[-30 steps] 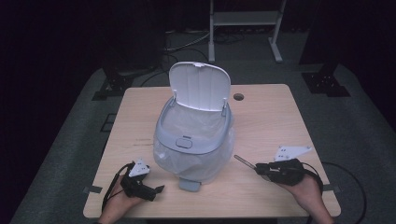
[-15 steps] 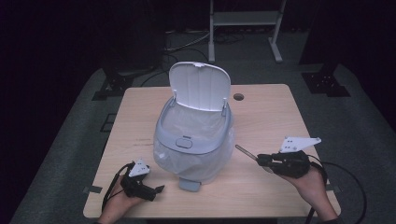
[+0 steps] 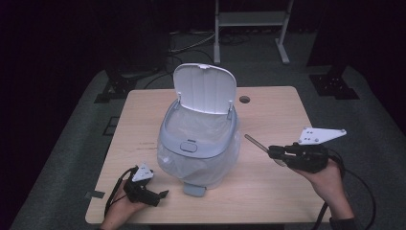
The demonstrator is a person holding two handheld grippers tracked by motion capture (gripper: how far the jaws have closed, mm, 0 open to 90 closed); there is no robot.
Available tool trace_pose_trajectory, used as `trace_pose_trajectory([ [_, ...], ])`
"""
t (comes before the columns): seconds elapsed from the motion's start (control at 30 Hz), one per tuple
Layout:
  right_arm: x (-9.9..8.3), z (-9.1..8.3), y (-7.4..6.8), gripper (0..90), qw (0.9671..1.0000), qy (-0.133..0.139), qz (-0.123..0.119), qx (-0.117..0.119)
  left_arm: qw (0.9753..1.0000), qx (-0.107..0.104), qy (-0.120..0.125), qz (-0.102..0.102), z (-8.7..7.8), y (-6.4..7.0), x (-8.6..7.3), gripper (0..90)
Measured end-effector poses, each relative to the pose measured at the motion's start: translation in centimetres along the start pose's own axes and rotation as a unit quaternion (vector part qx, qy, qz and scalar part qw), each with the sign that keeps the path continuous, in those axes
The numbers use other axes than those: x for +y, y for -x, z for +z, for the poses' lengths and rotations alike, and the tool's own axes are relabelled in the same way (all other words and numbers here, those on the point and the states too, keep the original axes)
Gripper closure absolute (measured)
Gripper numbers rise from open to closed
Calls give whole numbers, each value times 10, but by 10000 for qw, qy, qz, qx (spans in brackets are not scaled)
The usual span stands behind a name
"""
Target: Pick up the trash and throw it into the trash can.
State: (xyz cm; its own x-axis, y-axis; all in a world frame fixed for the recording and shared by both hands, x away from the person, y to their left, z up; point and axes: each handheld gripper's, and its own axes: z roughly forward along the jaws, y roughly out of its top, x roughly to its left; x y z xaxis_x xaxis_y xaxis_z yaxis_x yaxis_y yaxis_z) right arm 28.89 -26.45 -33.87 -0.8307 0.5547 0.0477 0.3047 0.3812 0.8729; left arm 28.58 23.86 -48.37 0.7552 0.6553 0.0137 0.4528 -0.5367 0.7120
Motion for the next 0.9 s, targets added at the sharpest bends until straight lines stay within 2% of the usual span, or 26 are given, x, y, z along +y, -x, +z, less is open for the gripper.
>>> trace_pose_trajectory([
  [0.43, 33, -12, -5, 788, 9991, 363, -202, 64, 10000, 0, 0, 0, 0, 0, 0, 0],
  [0.7, 55, -14, -10, 788, 9973, 622, -351, 166, 10000, 1, 9, -3, 0, 0, 0, 0],
  [0.9, 74, -12, -16, 788, 9960, 699, -503, 234, 10000, 0, 8, -1, 0, 0, 0, 0],
])
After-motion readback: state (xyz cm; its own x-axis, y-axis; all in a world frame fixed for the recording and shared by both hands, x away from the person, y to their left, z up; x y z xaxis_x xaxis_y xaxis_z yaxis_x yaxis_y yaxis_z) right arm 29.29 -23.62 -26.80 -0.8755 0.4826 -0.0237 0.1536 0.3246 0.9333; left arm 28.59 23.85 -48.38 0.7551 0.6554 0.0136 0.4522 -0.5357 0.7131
